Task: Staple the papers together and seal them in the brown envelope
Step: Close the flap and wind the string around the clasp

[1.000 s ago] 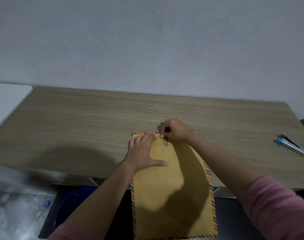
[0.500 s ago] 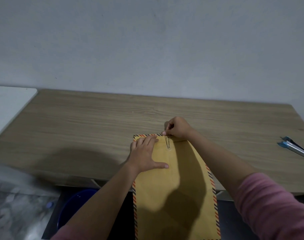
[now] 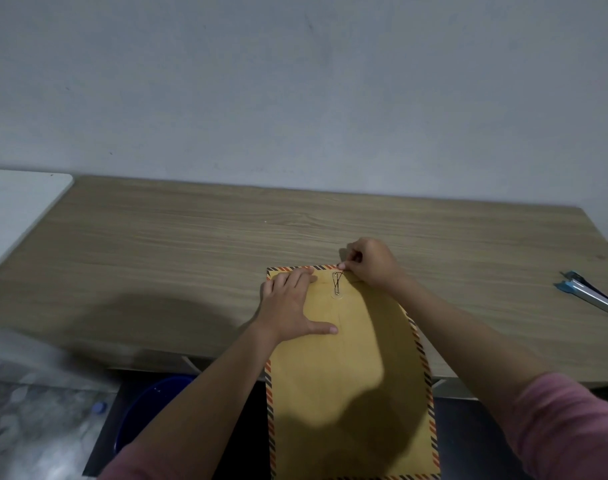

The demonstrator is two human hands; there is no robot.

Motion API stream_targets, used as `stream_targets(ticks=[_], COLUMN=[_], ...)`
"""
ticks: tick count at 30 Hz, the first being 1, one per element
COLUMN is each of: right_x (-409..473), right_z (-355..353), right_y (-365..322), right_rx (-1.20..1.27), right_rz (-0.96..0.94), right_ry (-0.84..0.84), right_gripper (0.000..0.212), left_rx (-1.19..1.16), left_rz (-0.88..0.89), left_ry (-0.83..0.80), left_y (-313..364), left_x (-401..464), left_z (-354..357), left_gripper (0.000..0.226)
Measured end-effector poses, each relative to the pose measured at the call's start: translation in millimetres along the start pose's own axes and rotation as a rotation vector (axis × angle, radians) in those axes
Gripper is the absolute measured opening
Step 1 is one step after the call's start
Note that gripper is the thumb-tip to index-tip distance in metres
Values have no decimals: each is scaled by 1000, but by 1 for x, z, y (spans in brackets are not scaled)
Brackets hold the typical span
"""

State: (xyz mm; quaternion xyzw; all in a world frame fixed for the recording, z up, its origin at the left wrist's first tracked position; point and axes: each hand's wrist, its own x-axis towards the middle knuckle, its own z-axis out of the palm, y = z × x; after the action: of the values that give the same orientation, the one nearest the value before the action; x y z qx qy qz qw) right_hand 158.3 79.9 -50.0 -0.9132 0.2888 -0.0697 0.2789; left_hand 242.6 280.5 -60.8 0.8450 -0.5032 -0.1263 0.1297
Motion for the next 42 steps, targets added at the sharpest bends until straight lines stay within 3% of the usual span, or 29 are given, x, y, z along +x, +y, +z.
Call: stream_targets(ticks=[6, 14, 34, 42], right_x=[2, 19, 10, 23], right_z=[2, 8, -7, -5], right_y=[-13, -25, -7, -39], right_rx=[21, -20, -59, -194], right_rz=[-62, -88, 3, -32], right_ry=[23, -127, -103, -229], right_gripper=[26, 28, 27, 32], left_rx=[39, 95, 98, 67], left_rz=[33, 36, 31, 50], left_ry=[-24, -61, -104, -74], left_y=[-2, -1, 0, 0], left_x=[-1, -1, 1, 0], left_z=[0, -2, -4, -1], left_gripper=[99, 93, 92, 99])
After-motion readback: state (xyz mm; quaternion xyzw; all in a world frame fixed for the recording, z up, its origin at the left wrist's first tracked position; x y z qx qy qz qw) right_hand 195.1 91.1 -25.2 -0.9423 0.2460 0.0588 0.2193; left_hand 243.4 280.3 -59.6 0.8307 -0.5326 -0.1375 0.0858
